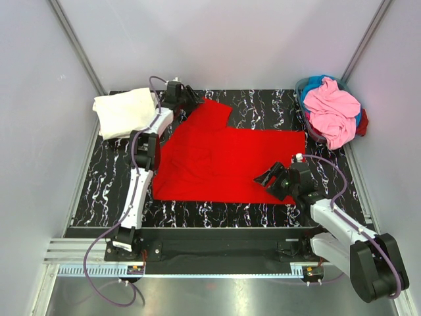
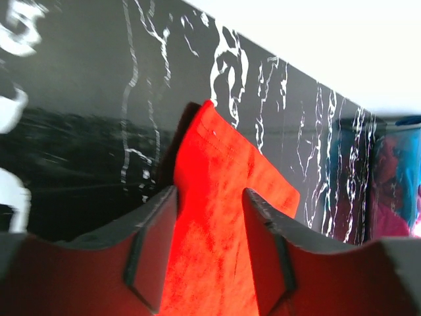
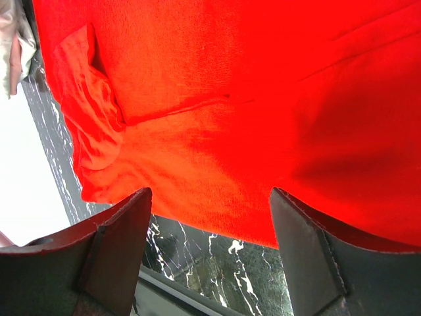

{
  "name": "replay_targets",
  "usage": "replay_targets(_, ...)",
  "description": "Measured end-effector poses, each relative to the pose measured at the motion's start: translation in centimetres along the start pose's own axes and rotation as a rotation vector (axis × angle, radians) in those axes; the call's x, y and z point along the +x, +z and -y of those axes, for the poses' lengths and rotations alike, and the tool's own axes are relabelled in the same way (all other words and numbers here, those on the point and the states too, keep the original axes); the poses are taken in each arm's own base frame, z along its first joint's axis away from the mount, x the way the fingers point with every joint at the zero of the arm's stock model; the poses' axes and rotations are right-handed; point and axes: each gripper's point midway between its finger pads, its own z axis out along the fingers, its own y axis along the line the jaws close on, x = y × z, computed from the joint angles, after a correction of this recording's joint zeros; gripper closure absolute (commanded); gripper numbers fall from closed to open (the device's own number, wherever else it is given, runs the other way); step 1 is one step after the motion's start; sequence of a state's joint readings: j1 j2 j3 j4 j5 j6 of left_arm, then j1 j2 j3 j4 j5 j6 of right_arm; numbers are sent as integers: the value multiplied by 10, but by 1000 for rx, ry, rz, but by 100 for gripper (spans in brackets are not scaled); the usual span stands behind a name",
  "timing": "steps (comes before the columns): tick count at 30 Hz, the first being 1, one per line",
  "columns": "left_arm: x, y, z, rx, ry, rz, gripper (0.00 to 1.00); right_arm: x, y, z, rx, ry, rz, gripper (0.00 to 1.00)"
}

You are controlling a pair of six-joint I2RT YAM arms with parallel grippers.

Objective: Fold and stack the t-shirts
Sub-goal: Fold the tshirt

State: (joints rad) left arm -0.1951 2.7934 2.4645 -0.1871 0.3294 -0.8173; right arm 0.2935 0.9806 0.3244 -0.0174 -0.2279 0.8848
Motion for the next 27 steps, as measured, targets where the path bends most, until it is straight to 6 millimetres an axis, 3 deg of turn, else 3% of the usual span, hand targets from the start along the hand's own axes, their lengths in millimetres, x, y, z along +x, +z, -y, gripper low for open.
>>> replay_targets(6,8,3,5,5,6,-12,53,0,0,0,-2,0,1,20)
replay_targets(12,13,3,1,-14,3,-27,84,-1,0,-1,-5,-1,3,20)
replay_targets(13,13,2,0,-18,3,-28,98,-1,0,-1,-5,-1,3,20)
replay_targets(14,14,2,-2,-24,2,-29,100,-1,1,-1,-5,-1,3,20)
replay_targets(23,16,4,-4,-17,5,-31,100,0,2,0,-1,0,-1,20)
replay_targets(27,18,-7,-6,-29,15,-48,100,0,1,0,1,0,1,20)
